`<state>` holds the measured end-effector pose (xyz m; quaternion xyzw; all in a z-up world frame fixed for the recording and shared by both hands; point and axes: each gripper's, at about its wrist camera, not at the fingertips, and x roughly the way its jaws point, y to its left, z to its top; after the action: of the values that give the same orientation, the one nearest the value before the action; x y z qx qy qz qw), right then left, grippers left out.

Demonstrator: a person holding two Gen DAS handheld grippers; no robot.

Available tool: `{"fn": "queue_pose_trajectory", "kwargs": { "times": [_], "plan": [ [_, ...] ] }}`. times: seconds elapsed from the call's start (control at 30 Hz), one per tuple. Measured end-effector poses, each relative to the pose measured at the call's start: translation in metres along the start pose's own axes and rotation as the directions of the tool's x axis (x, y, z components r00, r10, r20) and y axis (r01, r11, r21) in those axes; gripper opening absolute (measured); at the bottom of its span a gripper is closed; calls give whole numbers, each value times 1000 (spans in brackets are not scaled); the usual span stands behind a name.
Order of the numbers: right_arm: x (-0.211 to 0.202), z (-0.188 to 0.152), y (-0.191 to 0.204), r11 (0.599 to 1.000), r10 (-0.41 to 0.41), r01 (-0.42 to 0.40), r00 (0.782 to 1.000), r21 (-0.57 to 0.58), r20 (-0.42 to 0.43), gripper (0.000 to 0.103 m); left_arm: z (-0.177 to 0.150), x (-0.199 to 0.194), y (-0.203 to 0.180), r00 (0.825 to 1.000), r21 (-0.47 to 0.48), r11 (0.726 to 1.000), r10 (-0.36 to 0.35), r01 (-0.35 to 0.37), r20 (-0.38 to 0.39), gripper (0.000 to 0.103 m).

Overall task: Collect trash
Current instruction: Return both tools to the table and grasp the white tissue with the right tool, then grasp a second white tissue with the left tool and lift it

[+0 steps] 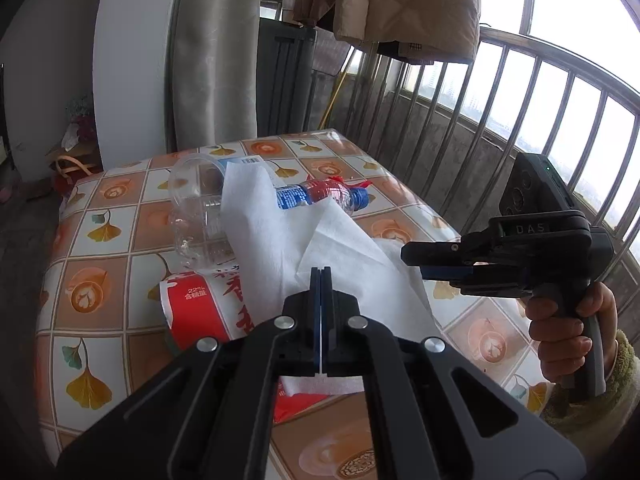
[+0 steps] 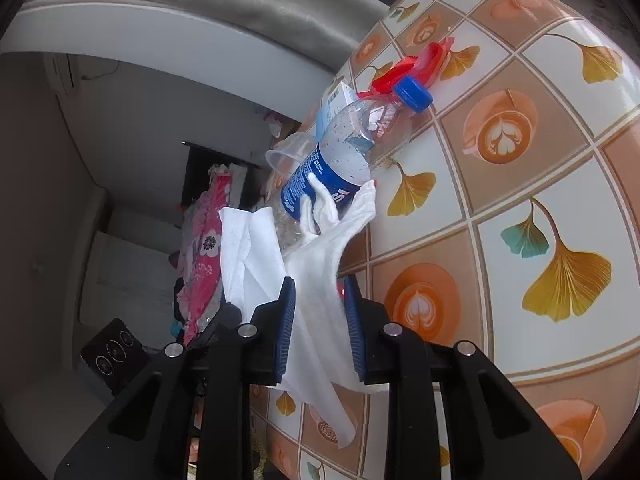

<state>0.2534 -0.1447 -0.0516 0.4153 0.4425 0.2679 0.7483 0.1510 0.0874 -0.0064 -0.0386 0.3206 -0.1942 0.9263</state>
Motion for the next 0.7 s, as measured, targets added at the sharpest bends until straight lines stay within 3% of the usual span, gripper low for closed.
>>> {"fn": "queue_pose_trajectory", "kwargs": {
  "times": [0.17, 0.27, 0.43, 0.63, 0.7],
  "plan": [
    [-6, -4, 6, 1000, -7, 7, 1000, -22, 5, 16, 5, -10, -5, 999, 34, 999, -25, 23, 48, 0],
    [-6, -6, 8, 1000, -5, 5, 1000, -27, 2, 15, 8, -7, -5, 999, 40, 999, -10, 8, 35, 22],
    [-9, -9, 10, 999, 5, -5, 1000, -37, -5, 12, 4, 8, -5, 999, 45, 999, 32, -30, -42, 34],
    [-9, -10, 16, 998, 14, -15, 1000, -60, -6, 9, -2, 15, -6, 993, 48, 994, 103, -100, -61, 32],
    [-9, -10, 18, 998, 17, -17, 1000, -67, -4, 8, -3, 16, -9, 989, 66, 989, 135, -131, -61, 13]
  ]
}}
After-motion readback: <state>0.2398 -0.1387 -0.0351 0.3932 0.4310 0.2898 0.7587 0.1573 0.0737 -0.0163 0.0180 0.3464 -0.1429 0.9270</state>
